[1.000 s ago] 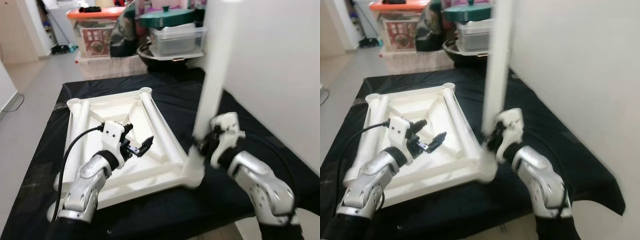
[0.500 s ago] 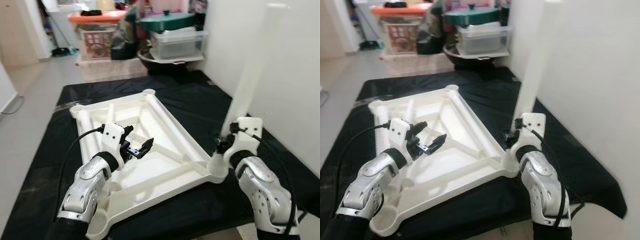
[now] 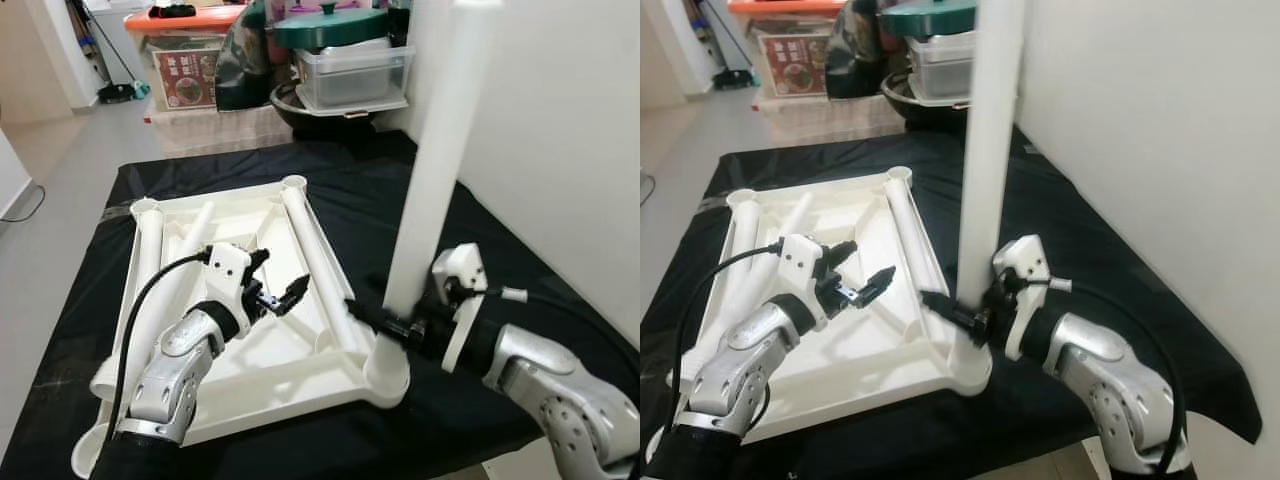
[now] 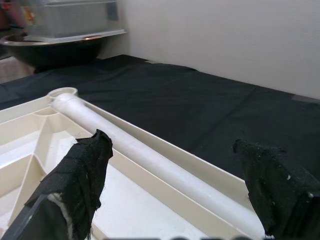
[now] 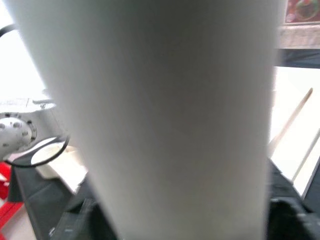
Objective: Building children table
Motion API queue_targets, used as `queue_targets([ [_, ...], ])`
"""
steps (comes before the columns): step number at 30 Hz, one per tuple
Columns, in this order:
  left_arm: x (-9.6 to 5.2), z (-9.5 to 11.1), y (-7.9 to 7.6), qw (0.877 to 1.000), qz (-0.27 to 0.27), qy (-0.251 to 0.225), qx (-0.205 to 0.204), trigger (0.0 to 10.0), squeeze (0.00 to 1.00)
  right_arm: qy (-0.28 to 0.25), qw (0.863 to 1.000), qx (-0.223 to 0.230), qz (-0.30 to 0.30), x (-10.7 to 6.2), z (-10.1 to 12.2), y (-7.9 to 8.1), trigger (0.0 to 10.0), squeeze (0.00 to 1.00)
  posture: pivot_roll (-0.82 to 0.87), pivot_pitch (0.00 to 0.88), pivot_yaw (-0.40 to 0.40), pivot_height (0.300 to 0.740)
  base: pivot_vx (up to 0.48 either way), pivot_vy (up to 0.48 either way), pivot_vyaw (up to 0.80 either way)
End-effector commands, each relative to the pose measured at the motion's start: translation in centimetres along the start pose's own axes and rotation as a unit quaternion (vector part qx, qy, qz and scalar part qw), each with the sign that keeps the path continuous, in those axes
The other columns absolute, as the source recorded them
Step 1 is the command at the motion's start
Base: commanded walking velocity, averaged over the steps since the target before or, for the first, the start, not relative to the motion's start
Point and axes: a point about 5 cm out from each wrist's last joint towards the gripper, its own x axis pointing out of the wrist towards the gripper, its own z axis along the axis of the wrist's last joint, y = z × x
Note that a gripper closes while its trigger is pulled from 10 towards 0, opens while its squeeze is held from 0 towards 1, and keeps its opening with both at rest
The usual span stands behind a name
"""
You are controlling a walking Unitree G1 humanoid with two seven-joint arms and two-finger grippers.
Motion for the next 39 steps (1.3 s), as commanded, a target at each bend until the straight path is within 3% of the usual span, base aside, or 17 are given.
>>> queue_targets([
  [1,-0.3,-0.5,0.2,1.0,0.007,0.009,0.002,10.0,0.0,0.011,1.0,0.006,0.022,0.5,-0.6,0.5,2.4,0.0,-0.13,0.0,-0.012,0.74,0.0,0.0,0.0],
  [6,-0.4,-0.6,0.1,1.0,0.009,0.011,0.003,10.0,0.0,0.031,0.99,0.039,-0.133,1.5,-2.3,-2.9,0.0,0.0,-0.12,0.0,-0.012,0.74,0.0,0.0,0.0],
  [8,-0.4,-0.6,0.2,1.0,0.009,0.013,0.003,10.0,0.0,0.063,0.938,0.079,-0.332,0.6,-3.8,-6.5,0.0,0.0,-0.13,0.0,-0.005,0.74,0.0,0.0,0.0],
  [10,-0.4,-0.6,0.2,1.0,0.009,0.013,0.003,10.0,0.0,0.063,0.938,0.079,-0.332,0.6,-3.8,-6.5,0.0,0.0,-0.13,0.0,-0.005,0.74,0.0,0.0,0.0],
  [12,-0.4,-0.6,0.1,1.0,0.008,0.013,0.003,10.0,0.0,0.083,0.899,0.089,-0.42,-0.5,-4.7,-7.7,0.0,0.0,-0.13,0.0,-0.005,0.74,0.0,0.0,0.0],
  [14,-0.2,-0.6,0.0,1.0,0.006,0.012,0.004,10.0,0.0,0.085,0.83,0.106,-0.541,-2.9,-5.8,-8.5,0.0,0.0,-0.12,0.0,0.001,0.74,0.0,0.0,0.0],
  [16,-0.2,-0.6,-0.1,1.0,0.004,0.012,0.003,10.0,0.0,0.081,0.82,0.109,-0.557,-3.0,-5.9,-8.1,0.0,0.0,-0.13,0.0,0.004,0.74,0.0,0.0,0.0],
  [18,-0.2,-0.6,-0.1,1.0,0.003,0.011,0.003,10.0,0.0,0.084,0.833,0.111,-0.536,-2.1,-5.9,-7.3,2.0,0.0,-0.13,0.0,0.008,0.74,0.0,0.0,0.0],
  [19,-0.2,-0.6,-0.1,1.0,0.002,0.012,0.003,10.0,0.0,0.07,0.853,0.104,-0.506,-0.9,-5.3,-6.4,10.0,0.0,-0.14,0.0,0.01,0.74,0.0,0.0,0.0],
  [23,-0.2,-0.6,-0.1,1.0,0.001,0.013,0.003,10.0,0.0,0.058,0.88,0.089,-0.463,0.5,-4.6,-5.4,10.0,0.0,-0.14,0.0,0.01,0.74,0.0,0.0,0.0],
  [24,-0.2,-0.6,-0.1,1.0,0.001,0.013,0.003,10.0,0.0,0.039,0.889,0.092,-0.447,1.0,-4.0,-5.2,10.0,1.0,-0.13,0.0,0.007,0.74,0.0,0.0,0.0],
  [28,-0.1,-0.6,0.1,1.0,0.002,0.011,0.003,10.0,0.0,0.004,0.917,0.092,-0.388,1.6,-2.2,-5.4,10.0,1.0,-0.14,0.0,0.004,0.74,0.0,0.0,0.0],
  [29,-0.2,-0.6,0.2,1.0,0.003,0.011,0.002,10.0,0.0,-0.021,0.943,0.082,-0.323,1.8,-0.9,-5.0,10.0,0.0,-0.14,0.0,0.003,0.74,0.0,0.0,0.0],
  [32,-0.2,-0.6,0.3,1.0,0.004,0.011,0.002,10.0,0.0,-0.047,0.972,0.067,-0.222,1.7,0.4,-3.7,10.0,0.0,-0.14,0.0,0.002,0.74,0.0,0.0,0.0],
  [33,-0.2,-0.7,0.3,1.0,0.005,0.012,0.002,10.0,0.0,-0.053,0.994,0.039,-0.092,1.1,1.2,-1.8,10.0,0.0,-0.14,0.0,-0.002,0.74,0.0,0.0,0.0],
  [37,-0.2,-0.7,0.3,1.0,0.005,0.011,0.001,10.0,0.0,-0.041,0.996,0.031,-0.067,1.0,0.9,-1.3,10.0,0.0,-0.14,0.0,-0.005,0.74,0.0,0.0,0.0],
  [39,-0.2,-0.7,0.3,1.0,0.007,0.01,0.002,10.0,0.0,-0.019,0.999,0.023,-0.016,1.2,0.2,-0.2,7.2,0.0,-0.13,0.0,-0.011,0.74,0.0,0.0,0.0],
])
